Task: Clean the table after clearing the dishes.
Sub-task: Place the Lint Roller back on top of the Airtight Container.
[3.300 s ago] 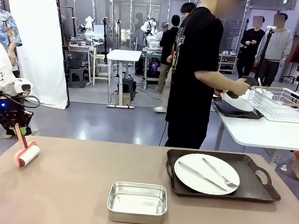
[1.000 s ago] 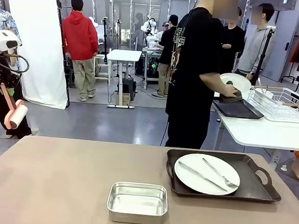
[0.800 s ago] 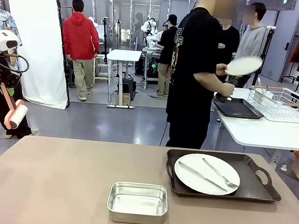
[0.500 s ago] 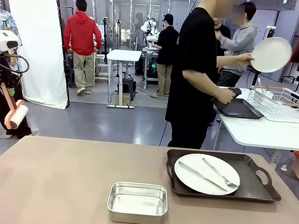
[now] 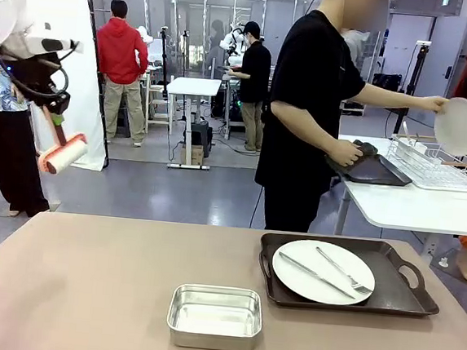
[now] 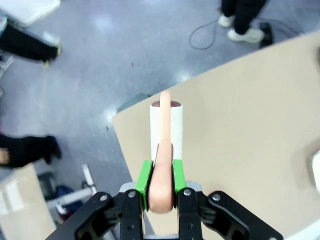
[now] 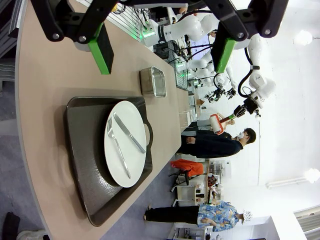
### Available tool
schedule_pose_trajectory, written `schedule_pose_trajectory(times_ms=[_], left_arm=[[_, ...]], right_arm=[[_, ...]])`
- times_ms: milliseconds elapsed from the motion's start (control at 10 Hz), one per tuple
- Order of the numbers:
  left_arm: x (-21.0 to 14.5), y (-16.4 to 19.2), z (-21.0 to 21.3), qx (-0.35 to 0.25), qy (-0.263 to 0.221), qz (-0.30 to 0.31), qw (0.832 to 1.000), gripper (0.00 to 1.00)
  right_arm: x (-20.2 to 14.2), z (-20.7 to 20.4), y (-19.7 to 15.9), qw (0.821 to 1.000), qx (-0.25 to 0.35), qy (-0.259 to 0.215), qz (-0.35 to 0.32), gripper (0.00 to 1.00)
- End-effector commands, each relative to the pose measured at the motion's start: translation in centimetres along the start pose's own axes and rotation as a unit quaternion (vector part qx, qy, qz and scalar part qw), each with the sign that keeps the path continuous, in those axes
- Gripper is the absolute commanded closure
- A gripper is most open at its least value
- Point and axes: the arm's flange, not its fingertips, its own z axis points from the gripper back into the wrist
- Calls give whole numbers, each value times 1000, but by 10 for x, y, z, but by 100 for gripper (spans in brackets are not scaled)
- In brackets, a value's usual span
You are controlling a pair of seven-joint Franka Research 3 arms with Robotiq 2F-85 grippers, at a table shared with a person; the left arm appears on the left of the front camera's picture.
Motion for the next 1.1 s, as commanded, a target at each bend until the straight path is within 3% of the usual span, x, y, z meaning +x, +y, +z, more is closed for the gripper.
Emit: schedule_pose_trajectory(times_ms=[0,300,600,800,1000], left_arm=[[0,-24,24,-16,-12,-125,992,78],[3,-82,45,-114,-54,-241,962,78],[5,-157,53,-214,-90,-380,896,78],[0,-201,63,-247,-79,-435,862,78],[-9,-249,71,-247,-74,-474,842,78]], right_arm=[[-2,1,3,1000,1,-1,-2,0],[-2,1,3,1000,1,-1,-2,0],[-2,1,3,1000,1,-1,-2,0],[-2,1,3,1000,1,-1,-2,0],[-2,1,3,1000,1,-1,-2,0]])
